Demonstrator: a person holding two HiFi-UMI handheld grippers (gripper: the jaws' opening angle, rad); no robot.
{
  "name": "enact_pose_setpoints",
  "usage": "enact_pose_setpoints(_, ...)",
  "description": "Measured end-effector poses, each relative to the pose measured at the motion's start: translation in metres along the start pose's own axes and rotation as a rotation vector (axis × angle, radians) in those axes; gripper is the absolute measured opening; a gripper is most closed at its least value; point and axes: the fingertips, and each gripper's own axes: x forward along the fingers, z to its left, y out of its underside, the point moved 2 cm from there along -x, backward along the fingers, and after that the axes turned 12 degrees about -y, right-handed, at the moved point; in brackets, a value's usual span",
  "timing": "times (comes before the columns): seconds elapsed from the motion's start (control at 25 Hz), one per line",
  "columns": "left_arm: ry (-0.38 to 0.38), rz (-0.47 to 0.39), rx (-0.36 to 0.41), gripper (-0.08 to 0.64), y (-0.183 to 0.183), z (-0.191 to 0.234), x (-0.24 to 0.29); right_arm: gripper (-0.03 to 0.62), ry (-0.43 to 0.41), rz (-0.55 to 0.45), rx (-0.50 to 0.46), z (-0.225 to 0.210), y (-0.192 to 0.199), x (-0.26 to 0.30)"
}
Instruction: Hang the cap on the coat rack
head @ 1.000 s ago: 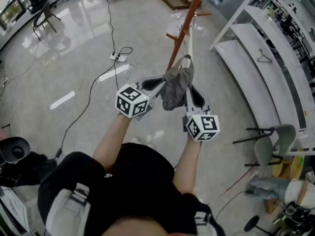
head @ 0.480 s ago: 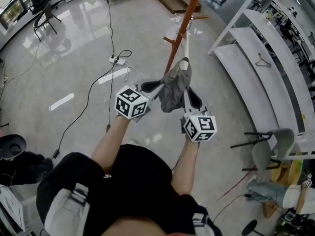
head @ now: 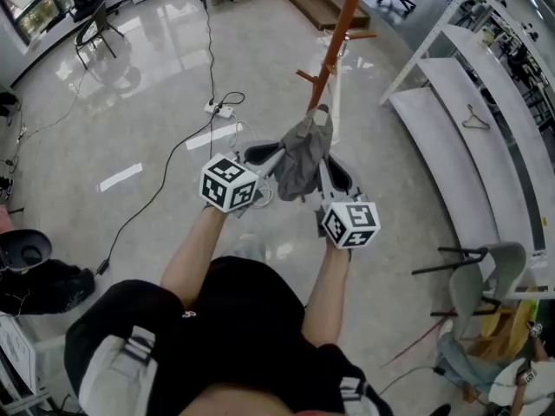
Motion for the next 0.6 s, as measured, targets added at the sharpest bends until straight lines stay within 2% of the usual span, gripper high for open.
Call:
enact_pose_setpoints(0.28, 0.016, -0.036, 0.058, 0.029, -0.025, 0.018, 0.049, 0.028, 0.007, -0.039, -0.006, -0.046, -0.017, 0.027)
enact_pose_setpoints(0.6, 0.049, -0.032, 0.063, 0.029, -0.047, 0.059, 0.119, 0.029, 0.031, 0.013, -0.006, -0.108, -0.031, 0.079)
